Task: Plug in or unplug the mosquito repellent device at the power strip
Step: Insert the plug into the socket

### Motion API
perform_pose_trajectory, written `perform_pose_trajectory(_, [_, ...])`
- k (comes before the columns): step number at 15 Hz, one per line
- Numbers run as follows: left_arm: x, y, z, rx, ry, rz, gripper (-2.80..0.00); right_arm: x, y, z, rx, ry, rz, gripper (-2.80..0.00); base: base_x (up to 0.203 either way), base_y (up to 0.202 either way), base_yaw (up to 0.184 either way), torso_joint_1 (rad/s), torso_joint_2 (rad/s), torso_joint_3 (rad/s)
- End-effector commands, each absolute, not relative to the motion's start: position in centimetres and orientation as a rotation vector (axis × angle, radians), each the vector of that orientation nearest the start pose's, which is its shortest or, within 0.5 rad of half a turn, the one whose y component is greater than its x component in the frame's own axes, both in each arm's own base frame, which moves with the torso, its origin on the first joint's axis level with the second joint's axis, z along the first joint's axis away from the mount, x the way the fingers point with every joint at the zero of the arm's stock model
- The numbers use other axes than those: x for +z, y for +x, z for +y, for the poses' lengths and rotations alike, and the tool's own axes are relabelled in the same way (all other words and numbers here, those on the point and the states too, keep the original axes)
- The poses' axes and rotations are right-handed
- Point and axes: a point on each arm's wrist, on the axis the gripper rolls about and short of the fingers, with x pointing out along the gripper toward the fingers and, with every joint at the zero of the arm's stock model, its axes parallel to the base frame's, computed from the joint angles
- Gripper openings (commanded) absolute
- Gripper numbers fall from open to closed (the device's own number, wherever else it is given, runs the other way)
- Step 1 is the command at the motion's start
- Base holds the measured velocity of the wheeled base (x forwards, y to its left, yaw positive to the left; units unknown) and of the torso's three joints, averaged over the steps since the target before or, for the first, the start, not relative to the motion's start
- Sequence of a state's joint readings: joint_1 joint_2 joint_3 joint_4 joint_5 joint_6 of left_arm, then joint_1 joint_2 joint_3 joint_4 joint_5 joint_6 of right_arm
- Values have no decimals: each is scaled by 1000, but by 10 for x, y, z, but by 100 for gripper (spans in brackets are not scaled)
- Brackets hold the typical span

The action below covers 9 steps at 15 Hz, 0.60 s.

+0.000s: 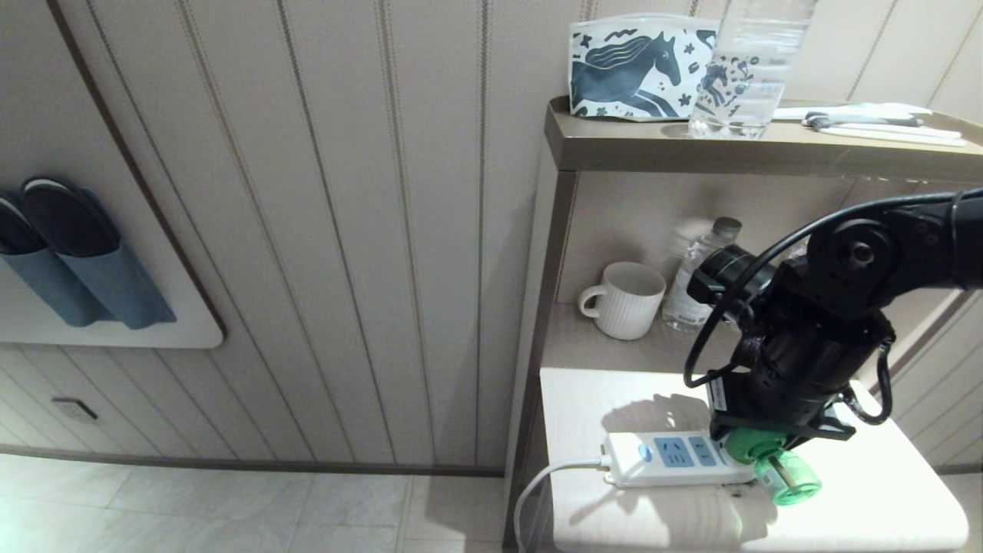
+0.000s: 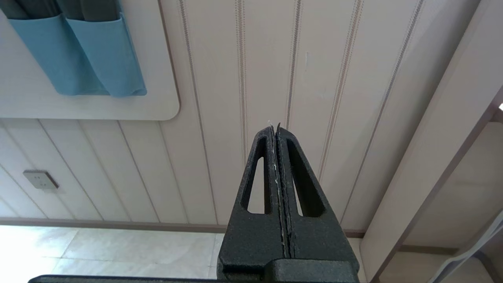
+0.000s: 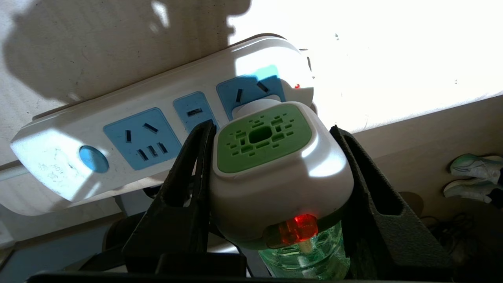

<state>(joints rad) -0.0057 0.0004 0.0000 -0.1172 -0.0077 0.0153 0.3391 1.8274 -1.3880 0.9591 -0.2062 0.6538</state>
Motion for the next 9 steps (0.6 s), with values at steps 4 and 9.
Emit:
perform_pose_trajectory(4, [88, -24, 0, -13, 15, -118, -280, 190, 267, 89, -323, 187, 1288, -280, 0, 0, 0, 0, 0, 0])
perform_pose_trajectory(9, [88, -24, 0, -13, 15, -118, -280, 189, 268, 89, -328, 182, 1285, -280, 0, 0, 0, 0, 0, 0])
